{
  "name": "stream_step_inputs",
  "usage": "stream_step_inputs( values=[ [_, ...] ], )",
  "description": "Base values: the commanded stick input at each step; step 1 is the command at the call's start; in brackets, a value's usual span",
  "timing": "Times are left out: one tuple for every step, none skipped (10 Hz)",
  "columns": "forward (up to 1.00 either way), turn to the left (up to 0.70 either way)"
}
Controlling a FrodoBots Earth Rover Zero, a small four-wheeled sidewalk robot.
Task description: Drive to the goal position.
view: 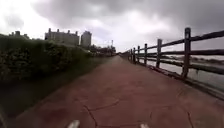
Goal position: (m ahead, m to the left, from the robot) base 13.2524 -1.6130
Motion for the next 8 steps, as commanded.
stream_step_inputs(
  values=[
    [0.7, 0.0],
    [0.7, 0.0],
    [0.7, 0.0],
    [0.7, 0.0],
    [0.7, 0.0],
    [0.7, 0.0],
    [0.7, 0.0],
    [0.7, 0.0]
  ],
)
